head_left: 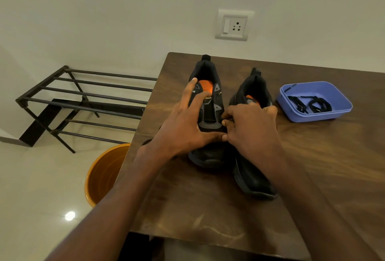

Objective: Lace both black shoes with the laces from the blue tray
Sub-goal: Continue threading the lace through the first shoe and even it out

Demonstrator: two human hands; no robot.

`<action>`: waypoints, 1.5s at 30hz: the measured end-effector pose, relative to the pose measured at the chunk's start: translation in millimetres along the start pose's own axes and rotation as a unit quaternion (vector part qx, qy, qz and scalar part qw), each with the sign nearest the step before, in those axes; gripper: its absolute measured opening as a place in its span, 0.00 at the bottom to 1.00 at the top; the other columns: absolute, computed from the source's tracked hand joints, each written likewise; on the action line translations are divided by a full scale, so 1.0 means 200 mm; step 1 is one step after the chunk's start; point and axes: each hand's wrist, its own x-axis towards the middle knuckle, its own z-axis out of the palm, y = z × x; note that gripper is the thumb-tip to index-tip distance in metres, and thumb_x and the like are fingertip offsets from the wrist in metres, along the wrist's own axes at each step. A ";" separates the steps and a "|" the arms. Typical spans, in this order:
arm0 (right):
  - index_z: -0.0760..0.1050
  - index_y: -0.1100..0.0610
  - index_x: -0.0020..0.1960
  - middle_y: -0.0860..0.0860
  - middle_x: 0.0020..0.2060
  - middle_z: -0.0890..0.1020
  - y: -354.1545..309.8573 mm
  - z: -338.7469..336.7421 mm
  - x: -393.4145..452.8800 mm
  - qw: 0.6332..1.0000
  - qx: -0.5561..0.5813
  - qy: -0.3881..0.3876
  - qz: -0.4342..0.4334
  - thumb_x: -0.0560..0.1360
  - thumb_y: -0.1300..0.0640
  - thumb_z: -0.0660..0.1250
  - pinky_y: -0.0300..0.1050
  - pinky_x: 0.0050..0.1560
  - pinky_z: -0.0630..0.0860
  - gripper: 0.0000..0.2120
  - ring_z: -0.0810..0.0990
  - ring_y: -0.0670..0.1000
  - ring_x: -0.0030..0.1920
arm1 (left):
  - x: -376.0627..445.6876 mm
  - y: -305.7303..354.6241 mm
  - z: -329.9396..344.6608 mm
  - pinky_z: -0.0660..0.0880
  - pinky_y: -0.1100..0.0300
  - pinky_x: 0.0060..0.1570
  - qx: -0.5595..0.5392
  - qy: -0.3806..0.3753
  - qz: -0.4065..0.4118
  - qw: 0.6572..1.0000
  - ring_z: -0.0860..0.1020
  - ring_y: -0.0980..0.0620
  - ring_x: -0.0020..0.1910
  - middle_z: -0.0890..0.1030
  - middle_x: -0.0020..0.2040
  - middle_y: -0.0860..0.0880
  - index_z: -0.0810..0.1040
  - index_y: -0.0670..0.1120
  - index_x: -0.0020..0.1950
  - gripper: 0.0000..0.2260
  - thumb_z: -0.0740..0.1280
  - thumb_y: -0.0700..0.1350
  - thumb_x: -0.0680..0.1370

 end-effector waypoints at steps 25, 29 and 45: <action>0.78 0.52 0.65 0.50 0.59 0.81 0.02 0.02 0.02 0.993 0.108 -0.035 -0.015 0.79 0.51 0.71 0.50 0.65 0.75 0.16 0.77 0.51 0.62 | 0.02 -0.04 -0.03 0.71 0.50 0.71 -0.021 -0.020 0.008 1.000 0.59 0.50 0.81 0.41 0.82 0.64 0.63 0.63 0.76 0.44 0.78 0.69 0.64; 0.83 0.51 0.58 0.48 0.54 0.84 0.04 0.00 0.02 0.992 0.121 -0.017 -0.020 0.79 0.56 0.70 0.42 0.60 0.73 0.08 0.78 0.46 0.56 | 0.02 -0.04 -0.03 0.68 0.53 0.70 -0.024 -0.024 0.003 0.999 0.57 0.51 0.81 0.40 0.82 0.64 0.63 0.63 0.76 0.44 0.79 0.67 0.64; 0.82 0.50 0.64 0.46 0.53 0.82 0.07 0.04 -0.01 0.967 0.238 0.090 -0.013 0.79 0.48 0.72 0.42 0.57 0.76 0.15 0.78 0.44 0.51 | 0.02 -0.05 -0.03 0.71 0.48 0.72 -0.037 -0.032 0.002 0.999 0.58 0.51 0.81 0.41 0.82 0.65 0.63 0.65 0.76 0.44 0.78 0.68 0.63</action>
